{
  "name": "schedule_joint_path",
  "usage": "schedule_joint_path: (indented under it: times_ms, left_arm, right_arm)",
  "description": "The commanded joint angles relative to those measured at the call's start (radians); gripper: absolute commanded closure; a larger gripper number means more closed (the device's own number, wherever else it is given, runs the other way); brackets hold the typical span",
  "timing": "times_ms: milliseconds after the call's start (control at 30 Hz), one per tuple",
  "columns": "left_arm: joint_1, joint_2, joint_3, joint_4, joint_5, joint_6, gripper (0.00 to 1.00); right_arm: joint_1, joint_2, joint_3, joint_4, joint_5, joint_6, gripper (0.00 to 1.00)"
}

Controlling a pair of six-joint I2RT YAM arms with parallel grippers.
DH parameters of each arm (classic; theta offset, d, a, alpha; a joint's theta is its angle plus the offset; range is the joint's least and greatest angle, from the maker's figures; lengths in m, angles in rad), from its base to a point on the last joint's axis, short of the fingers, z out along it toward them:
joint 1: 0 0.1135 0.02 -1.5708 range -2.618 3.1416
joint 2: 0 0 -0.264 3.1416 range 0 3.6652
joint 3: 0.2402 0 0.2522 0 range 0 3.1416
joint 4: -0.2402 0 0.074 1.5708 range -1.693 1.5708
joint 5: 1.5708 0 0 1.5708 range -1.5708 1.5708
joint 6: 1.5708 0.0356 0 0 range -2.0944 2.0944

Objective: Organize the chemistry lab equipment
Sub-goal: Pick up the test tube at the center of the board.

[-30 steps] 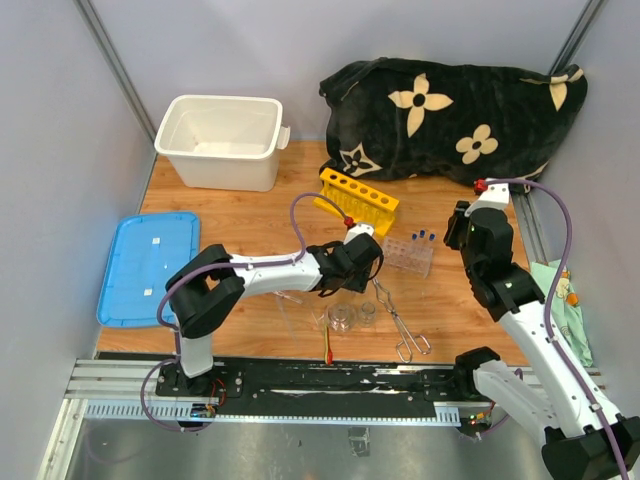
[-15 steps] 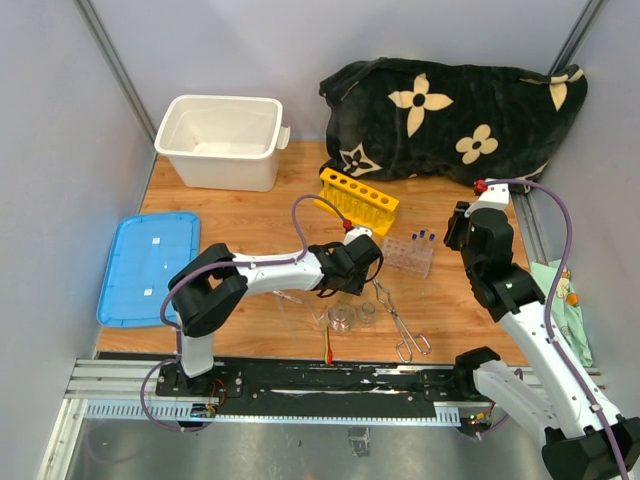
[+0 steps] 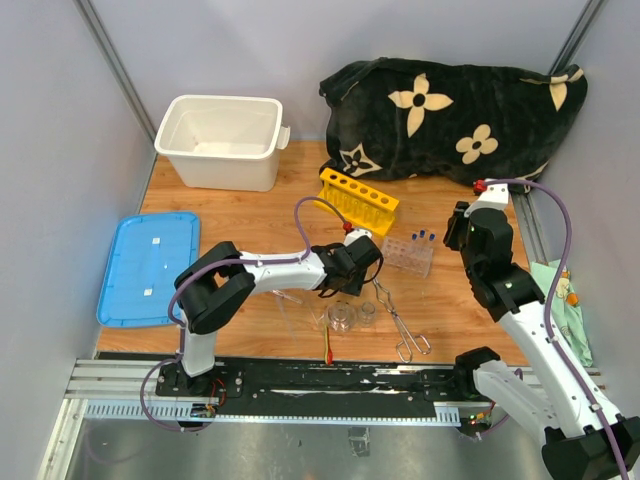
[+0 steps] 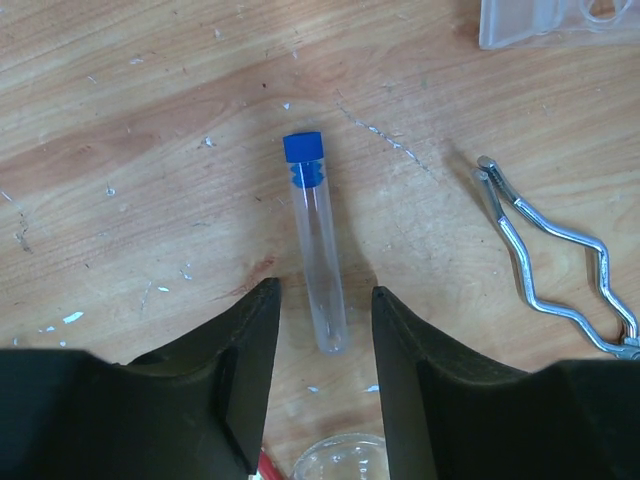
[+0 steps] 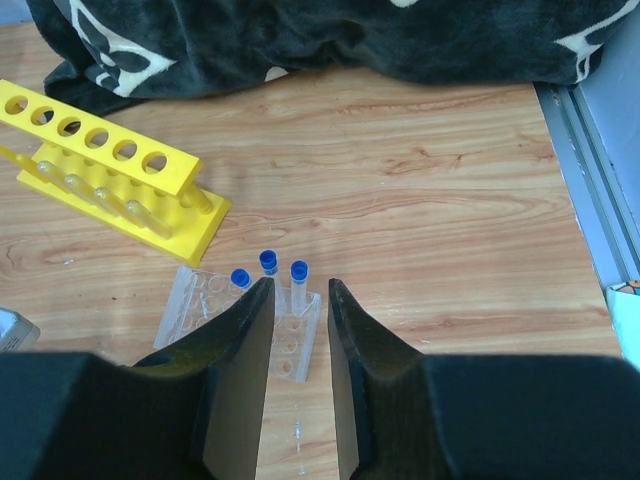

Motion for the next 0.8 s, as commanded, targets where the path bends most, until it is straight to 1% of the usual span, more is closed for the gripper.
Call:
schedule_joint_path:
  times_ms: [0, 100, 133, 167, 200, 333, 433, 500, 600, 700, 767]
  left_arm:
    - [0.007, 0.033, 0.004, 0.018, 0.017, -0.003, 0.60]
    - [0.008, 0.035, 0.000, 0.026, 0.028, 0.000, 0.78]
    - [0.008, 0.035, 0.000, 0.027, 0.029, 0.000, 0.88]
    - [0.009, 0.034, -0.002, 0.024, 0.032, 0.000, 0.94]
    - [0.008, 0.032, -0.002, 0.023, 0.033, 0.000, 0.98]
    - [0.009, -0.003, -0.020, 0.010, 0.013, 0.002, 1.00]
    - [0.008, -0.064, -0.061, 0.038, 0.003, 0.031, 1.00]
    - [0.008, -0.133, -0.113, 0.087, 0.002, 0.062, 1.00]
    - [0.007, -0.243, -0.190, 0.150, -0.032, 0.112, 1.00]
    - [0.006, -0.354, -0.245, 0.195, -0.082, 0.153, 1.00]
    - [0.003, -0.446, -0.285, 0.231, -0.100, 0.177, 1.00]
  right_arm:
    - [0.013, 0.003, -0.014, 0.024, -0.013, -0.014, 0.71]
    - [0.012, 0.010, -0.011, 0.023, -0.016, -0.015, 0.71]
    - [0.012, 0.011, -0.011, 0.022, -0.019, -0.014, 0.71]
    - [0.012, 0.011, -0.011, 0.023, -0.020, -0.014, 0.71]
    - [0.012, 0.011, -0.010, 0.024, -0.023, -0.014, 0.71]
    - [0.012, 0.011, 0.002, 0.018, -0.046, -0.010, 0.71]
    - [0.012, 0.025, 0.029, 0.001, -0.117, -0.006, 0.69]
    - [0.012, 0.054, 0.077, -0.034, -0.207, 0.006, 0.67]
    - [0.013, 0.122, 0.142, -0.083, -0.405, 0.032, 0.65]
    - [0.013, 0.168, 0.173, -0.093, -0.568, 0.072, 0.62]
    - [0.014, 0.187, 0.175, -0.079, -0.655, 0.101, 0.58]
